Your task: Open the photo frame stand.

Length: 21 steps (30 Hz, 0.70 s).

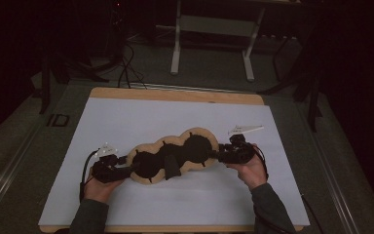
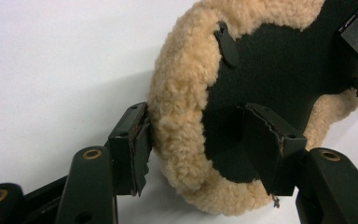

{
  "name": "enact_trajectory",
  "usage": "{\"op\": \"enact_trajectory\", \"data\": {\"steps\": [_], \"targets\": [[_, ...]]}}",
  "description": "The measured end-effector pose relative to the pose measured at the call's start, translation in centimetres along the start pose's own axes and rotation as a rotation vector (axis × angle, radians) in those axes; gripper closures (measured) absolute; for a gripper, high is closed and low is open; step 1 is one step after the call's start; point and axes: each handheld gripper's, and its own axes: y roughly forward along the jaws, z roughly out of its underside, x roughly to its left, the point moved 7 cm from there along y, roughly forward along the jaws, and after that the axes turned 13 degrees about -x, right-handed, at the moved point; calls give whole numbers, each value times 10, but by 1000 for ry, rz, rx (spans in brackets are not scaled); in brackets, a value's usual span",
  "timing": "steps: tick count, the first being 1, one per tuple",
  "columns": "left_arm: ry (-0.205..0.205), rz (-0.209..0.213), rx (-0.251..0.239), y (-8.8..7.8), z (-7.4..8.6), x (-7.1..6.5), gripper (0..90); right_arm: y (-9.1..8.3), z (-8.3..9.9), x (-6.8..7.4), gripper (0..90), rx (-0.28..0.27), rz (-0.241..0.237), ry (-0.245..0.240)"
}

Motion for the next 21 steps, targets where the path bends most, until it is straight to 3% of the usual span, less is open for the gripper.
{"op": "enact_trajectory", "data": {"steps": [11,21], "targets": [[-53,14,19,2,4,-2,421,0,2,0,539,9,14,-41],[-29,15,13,2,2,-4,471,2,7,-4,521,38,67,-60]]}}
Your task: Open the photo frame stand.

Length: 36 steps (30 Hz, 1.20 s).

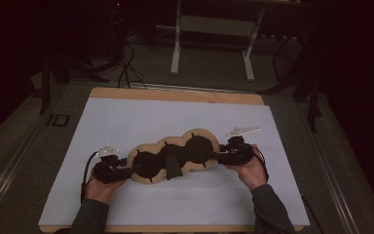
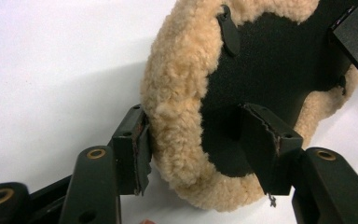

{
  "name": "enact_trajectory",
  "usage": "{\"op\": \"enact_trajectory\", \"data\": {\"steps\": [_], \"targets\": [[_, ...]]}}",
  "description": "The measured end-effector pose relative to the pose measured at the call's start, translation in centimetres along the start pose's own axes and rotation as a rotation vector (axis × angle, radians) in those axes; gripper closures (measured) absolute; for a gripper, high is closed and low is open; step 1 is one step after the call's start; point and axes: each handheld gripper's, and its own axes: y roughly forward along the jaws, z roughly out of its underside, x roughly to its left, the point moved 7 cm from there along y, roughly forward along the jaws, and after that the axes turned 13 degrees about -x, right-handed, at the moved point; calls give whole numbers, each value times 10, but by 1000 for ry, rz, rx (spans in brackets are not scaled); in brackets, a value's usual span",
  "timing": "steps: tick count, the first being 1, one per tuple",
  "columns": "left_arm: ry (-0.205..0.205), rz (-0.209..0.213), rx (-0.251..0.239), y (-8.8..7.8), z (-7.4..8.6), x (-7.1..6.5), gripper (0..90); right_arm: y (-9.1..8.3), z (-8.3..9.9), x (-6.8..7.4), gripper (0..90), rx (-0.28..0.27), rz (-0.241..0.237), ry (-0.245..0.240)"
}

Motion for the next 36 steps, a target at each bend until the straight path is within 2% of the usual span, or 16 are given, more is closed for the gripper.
{"op": "enact_trajectory", "data": {"steps": [4,19,26,33,36], "targets": [[24,-22,-10,0,-2,-2,480,1,1,-1,516,7,15,-6],[81,-50,-49,2,-10,-6,531,7,9,-9,460,37,69,-27],[129,-88,-69,8,-16,-9,539,11,12,-14,424,43,98,-28],[123,-86,-97,10,-19,-7,560,14,16,-20,420,36,105,-18],[155,-94,-98,12,-22,-7,561,16,18,-22,418,27,107,-15]]}}
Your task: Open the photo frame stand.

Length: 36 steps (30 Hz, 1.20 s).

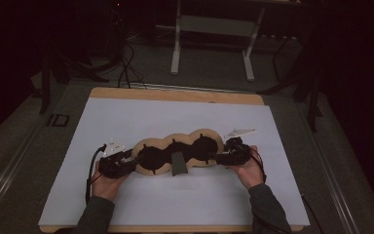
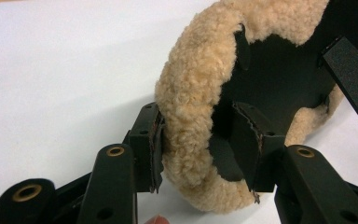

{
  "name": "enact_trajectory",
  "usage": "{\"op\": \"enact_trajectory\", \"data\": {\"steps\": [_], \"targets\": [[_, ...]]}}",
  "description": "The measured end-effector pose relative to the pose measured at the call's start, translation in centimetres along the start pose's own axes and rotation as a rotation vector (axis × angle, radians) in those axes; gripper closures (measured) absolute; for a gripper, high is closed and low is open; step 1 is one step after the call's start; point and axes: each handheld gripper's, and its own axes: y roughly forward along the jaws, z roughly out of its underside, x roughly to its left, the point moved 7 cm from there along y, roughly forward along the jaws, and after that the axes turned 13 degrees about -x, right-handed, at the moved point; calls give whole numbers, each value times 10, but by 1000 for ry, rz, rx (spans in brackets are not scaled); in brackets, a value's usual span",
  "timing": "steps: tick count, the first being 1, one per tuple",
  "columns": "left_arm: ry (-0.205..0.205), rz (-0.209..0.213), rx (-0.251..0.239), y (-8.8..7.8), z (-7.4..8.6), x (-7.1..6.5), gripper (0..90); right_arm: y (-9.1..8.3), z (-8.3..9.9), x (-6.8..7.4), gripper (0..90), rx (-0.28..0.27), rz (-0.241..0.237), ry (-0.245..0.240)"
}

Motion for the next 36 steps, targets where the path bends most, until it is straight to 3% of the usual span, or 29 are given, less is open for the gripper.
{"op": "enact_trajectory", "data": {"steps": [14,19,24,28,36], "targets": [[67,-41,-44,10,-11,3,570,10,7,-8,405,-29,26,3],[88,-44,-59,19,-16,3,567,12,10,-12,397,-23,69,-10],[123,-60,-71,18,-19,4,566,15,17,-11,400,-21,65,5],[130,-67,-76,18,-18,5,566,22,26,-10,396,7,73,-13],[140,-49,-77,16,-17,4,563,17,28,-10,414,-10,47,11]]}}
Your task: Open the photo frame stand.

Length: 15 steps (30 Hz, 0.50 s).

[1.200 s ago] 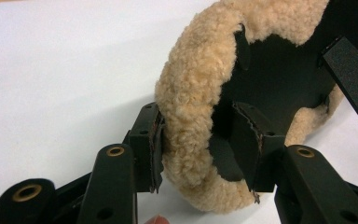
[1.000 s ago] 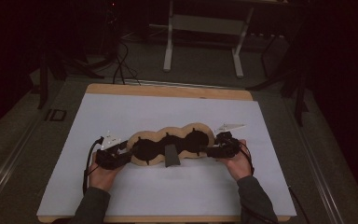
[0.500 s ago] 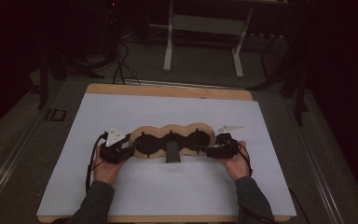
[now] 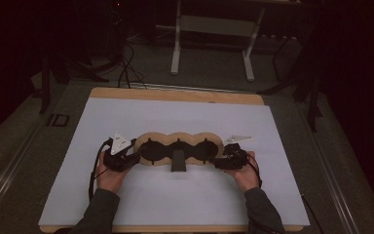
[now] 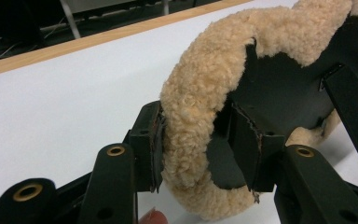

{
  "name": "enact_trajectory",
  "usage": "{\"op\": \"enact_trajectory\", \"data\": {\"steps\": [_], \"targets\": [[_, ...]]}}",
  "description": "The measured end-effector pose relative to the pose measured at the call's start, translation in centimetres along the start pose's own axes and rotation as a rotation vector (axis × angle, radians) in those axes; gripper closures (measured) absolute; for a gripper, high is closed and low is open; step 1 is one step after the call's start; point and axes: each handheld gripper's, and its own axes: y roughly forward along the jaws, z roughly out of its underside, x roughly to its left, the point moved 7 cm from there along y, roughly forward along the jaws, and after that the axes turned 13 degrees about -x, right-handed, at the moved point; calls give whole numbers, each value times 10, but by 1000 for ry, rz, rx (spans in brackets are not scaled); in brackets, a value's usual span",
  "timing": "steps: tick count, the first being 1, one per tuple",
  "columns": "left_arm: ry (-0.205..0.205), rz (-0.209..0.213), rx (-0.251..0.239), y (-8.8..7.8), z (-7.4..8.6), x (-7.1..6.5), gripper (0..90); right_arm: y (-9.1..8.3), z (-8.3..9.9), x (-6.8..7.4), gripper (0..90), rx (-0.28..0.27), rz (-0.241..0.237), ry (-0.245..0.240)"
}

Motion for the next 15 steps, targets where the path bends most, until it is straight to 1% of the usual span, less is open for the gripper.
{"op": "enact_trajectory", "data": {"steps": [4,7,13,15], "targets": [[-16,17,-3,-2,0,0,562,-2,1,0,419,-5,-10,9],[-20,21,-7,-2,0,0,556,-4,1,1,414,0,-21,17],[-24,31,-12,-4,0,-2,549,-8,3,2,402,-4,-46,32],[-21,34,-12,-5,0,-2,547,-9,4,2,390,-5,-53,30]]}}
